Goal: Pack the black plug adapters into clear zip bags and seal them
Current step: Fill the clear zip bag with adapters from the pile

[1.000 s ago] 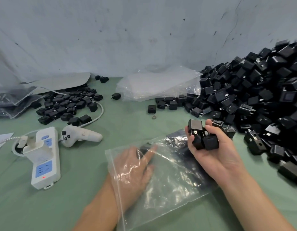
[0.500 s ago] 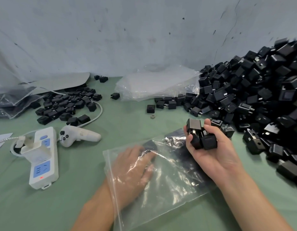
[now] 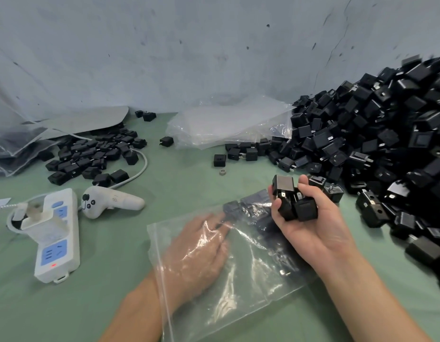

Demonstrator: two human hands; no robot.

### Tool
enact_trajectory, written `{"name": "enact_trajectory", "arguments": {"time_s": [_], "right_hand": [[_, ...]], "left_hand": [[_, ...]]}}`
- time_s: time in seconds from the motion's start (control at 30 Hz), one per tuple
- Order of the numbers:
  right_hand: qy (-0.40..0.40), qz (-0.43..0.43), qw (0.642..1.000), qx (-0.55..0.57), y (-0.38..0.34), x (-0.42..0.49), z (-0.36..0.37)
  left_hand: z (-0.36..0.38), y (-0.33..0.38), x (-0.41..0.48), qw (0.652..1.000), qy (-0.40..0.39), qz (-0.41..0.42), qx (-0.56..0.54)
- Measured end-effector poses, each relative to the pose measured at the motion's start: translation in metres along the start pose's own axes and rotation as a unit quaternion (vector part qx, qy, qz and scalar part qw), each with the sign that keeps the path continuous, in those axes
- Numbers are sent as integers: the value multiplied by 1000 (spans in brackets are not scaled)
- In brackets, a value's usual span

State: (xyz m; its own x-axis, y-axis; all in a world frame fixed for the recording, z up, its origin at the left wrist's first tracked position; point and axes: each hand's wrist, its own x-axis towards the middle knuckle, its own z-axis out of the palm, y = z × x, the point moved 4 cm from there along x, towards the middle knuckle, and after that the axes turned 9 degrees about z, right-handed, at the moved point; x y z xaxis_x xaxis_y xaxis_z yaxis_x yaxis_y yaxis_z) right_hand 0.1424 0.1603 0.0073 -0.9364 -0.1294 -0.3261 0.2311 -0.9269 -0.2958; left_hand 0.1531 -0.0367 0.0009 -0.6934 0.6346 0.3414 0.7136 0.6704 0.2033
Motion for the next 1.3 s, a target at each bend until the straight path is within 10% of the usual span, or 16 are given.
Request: {"name": "enact_trajectory", "arguments": {"time_s": [0.13,0.47,0.67,1.03,1.3], "right_hand": [[-1,-2,1000,1,-1,0,-1],[9,2,1000,-15,-2,-3,0],[-11,10,995,-100,6,-9,12],[-162,-121,811,-549,60,-36,54],[-67,-152,886,-434,17,-27,35]], "left_hand": [[1,2,-3,997,-3,22,73],[-49,-23,-34,956,80,-200,-197],[-97,-48,-53,862,369,-285,-199],[-44,16,-10,845,146,-225,-462],[-89,-54,-109,880,225,-354,-224]]}}
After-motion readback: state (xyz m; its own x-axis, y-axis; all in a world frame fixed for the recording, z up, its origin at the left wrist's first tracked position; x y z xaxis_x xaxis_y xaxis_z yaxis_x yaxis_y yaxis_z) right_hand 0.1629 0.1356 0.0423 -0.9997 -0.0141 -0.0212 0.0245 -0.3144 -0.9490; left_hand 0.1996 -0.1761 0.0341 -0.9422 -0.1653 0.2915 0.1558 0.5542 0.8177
